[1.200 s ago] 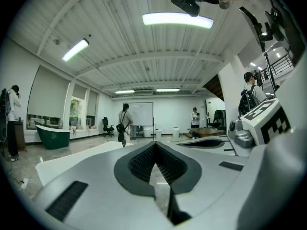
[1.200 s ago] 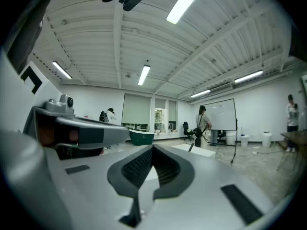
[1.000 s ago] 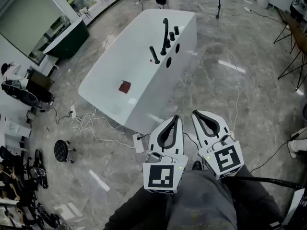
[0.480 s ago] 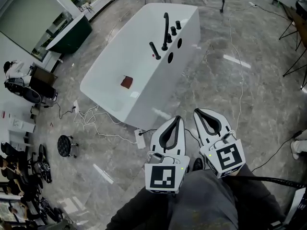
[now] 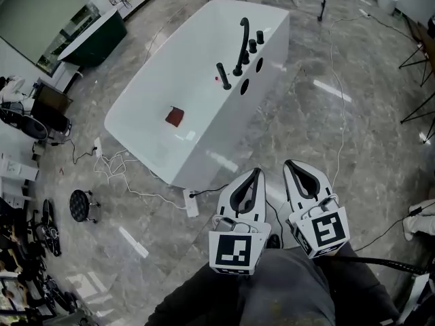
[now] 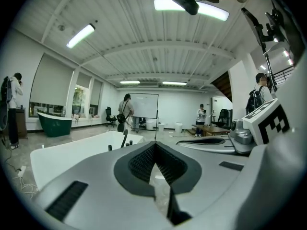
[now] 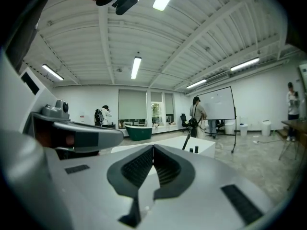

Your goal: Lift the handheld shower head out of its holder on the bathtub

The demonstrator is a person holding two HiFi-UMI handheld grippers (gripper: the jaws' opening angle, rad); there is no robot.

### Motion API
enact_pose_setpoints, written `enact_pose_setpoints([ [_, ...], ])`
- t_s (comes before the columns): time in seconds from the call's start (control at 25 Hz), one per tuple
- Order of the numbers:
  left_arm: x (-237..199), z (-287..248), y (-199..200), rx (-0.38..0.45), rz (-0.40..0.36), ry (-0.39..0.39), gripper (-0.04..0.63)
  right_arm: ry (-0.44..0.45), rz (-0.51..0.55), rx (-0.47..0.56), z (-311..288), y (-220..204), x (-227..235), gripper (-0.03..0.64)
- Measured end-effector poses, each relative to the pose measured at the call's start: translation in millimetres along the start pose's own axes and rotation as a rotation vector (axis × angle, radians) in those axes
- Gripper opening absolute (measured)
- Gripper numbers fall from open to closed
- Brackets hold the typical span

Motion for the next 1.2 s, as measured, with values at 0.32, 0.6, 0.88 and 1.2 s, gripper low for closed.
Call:
enact_pose_setpoints([
  [0.32,-53,-68,16,-0.022,0.021,0.002,0.003,0.027,-0.013,-0.024,-84,15,27,0.005],
  [0.6,-100,-100,28,-0.005,0.017,0.008,0.003,0.052,-0.013,-0.014,-145,29,31,0.005],
  [0.88,-109,-124,29,-0.025,0.045,-0.011,0.003,0.038,-0.005,-0.024,-161,36,44,0.005],
  [1.2,-105,-173,34,-0.034,0.027,0.029,0.003,0.08,-0.014,-0.016,-189,38,87,0.005],
])
Point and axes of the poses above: the fingertips, and each gripper's own axes: z backward along the fingers, x to its right, y out of its top, the point moved 9 cm from there along z, backward along the fingers, and after that the axes turned 5 degrees about y, right-handed, at the moved point
